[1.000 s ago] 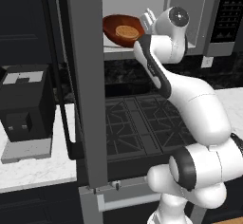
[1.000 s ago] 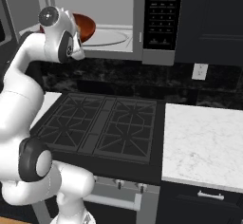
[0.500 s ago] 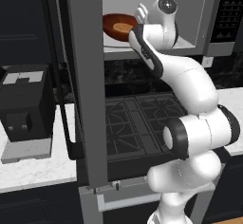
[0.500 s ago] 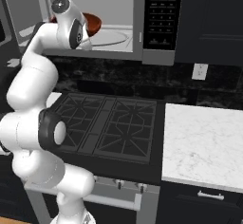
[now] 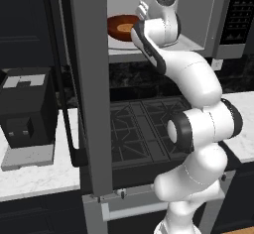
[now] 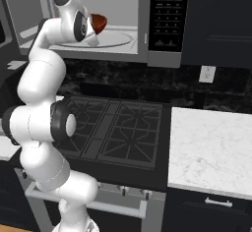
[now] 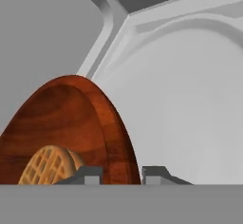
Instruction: Open the microwave, place the bowl with waffle inside the microwave, then close the microwave door and turn it on.
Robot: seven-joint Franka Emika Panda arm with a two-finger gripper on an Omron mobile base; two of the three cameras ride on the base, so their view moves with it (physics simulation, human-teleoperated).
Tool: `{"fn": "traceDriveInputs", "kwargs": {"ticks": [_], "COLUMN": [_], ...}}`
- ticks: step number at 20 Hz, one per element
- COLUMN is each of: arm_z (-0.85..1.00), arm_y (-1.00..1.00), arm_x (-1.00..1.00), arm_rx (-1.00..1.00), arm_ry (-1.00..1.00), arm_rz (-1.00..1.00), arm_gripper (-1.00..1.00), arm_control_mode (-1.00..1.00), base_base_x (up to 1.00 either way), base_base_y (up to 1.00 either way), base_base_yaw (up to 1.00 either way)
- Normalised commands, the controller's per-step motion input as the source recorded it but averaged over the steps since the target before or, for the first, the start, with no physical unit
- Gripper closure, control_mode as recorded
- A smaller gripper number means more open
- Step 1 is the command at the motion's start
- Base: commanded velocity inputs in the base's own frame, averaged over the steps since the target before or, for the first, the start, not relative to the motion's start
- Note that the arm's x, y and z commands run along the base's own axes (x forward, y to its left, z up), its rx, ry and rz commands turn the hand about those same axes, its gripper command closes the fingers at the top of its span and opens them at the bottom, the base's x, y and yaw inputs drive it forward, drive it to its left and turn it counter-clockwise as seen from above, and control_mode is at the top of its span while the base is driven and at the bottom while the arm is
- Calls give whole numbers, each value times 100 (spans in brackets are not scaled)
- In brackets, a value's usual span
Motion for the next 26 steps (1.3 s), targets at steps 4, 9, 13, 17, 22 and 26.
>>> {"fn": "traceDriveInputs", "kwargs": {"ticks": [4, 9, 13, 17, 22, 26], "arm_z": [0, -9, -17, -5, 0, 0], "arm_y": [0, 0, 0, 0, 0, 0], "arm_x": [13, 5, 0, 0, 0, 0], "arm_rx": [-12, -10, -6, -1, 0, 0], "arm_ry": [0, 0, 0, 0, 0, 0], "arm_rz": [0, 0, 0, 0, 0, 0], "arm_gripper": [100, 100, 100, 100, -100, -100], "arm_control_mode": [-100, -100, -100, -100, -100, -100], "base_base_x": [0, 0, 0, 0, 0, 0], "base_base_y": [0, 0, 0, 0, 0, 0], "base_base_yaw": [0, 0, 0, 0, 0, 0]}}
